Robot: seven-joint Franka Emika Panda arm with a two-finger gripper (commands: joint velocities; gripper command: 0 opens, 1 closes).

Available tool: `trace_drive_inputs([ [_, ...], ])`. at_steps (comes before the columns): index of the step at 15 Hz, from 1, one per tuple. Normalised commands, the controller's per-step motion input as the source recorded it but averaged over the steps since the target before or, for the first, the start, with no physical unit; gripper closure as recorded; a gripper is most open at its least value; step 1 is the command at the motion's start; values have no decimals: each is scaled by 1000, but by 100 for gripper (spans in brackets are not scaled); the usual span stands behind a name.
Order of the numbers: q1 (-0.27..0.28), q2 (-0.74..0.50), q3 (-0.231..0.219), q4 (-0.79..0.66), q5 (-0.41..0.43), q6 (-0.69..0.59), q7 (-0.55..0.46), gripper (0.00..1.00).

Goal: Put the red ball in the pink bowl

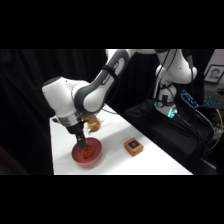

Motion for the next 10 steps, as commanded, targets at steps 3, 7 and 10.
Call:
trace_drive_inputs([
  [3,31,-324,-38,-71,-29,-293,-14,0],
  [7,27,-353,-43,-115,-46,-274,-19,0],
  [10,32,-317,-50,-123,-81,-216,-15,0],
])
